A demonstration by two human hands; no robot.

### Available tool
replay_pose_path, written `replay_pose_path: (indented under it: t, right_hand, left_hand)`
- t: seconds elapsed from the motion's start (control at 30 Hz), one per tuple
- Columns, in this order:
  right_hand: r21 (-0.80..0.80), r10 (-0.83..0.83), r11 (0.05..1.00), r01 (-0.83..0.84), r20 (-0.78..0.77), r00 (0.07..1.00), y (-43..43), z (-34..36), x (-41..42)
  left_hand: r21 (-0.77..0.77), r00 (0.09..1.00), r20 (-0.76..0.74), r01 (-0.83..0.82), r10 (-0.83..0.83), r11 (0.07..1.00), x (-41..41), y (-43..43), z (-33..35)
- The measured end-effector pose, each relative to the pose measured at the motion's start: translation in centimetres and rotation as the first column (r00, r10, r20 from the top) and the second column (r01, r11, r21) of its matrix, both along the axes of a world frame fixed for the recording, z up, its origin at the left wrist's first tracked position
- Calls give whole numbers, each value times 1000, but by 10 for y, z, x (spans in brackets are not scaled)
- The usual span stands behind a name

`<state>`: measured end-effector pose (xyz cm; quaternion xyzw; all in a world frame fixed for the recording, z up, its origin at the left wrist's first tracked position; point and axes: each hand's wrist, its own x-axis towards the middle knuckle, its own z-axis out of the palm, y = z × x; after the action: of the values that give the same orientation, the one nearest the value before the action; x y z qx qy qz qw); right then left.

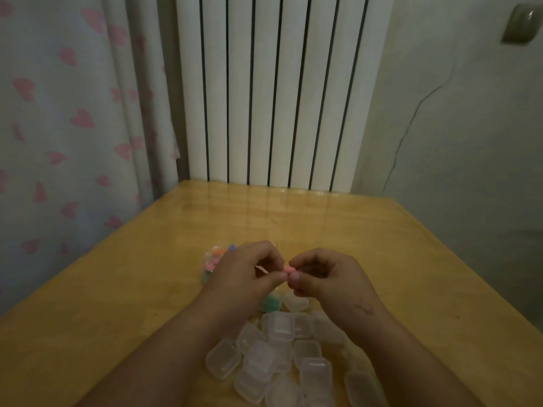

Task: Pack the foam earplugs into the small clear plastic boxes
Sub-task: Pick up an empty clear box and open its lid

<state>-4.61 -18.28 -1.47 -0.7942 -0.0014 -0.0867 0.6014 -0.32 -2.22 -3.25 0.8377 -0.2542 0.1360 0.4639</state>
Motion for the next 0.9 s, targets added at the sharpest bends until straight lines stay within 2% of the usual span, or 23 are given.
replay_pose_path:
  t: [0.1, 0.23, 0.33, 0.4, 0.53, 0.67, 0.8, 0.9]
  right_hand:
    - [-10, -10, 1000, 9, -58, 998, 1, -3, 0]
    - [-43, 10, 999, -18, -189, 982, 3, -4, -2]
    - [-246, -48, 969, 24, -93, 994, 1, -3, -1]
    - [-269, -83, 961, 66, -51, 995, 0, -3, -1]
    - [-7, -84, 996, 84, -74, 994, 2, -1, -2]
    - [-31, -96, 995, 94, -42, 995, 4, -6, -1]
    - [192, -51, 980, 56, -29, 998, 8, -6, -3]
    - [276, -18, 961, 25, -29, 999, 8, -7, -2]
  left_hand:
    - [-116, 994, -113, -10, -3, 993, 1, 0, -1]
    - [-207, 984, -176, -44, 7, 977, 2, 0, -3]
    - [-239, 976, -216, -54, 1, 970, 2, -1, -3]
    - [-247, 975, -223, -71, 14, 966, 1, -1, -2]
    - [-311, 956, -293, -104, 9, 945, 1, -1, 2]
    - [-359, 932, -357, -74, -64, 930, -4, -3, 5]
    - [-415, 918, -375, -43, -128, 909, -5, -5, 5]
    - [-434, 914, -373, -22, -158, 900, -5, -5, 5]
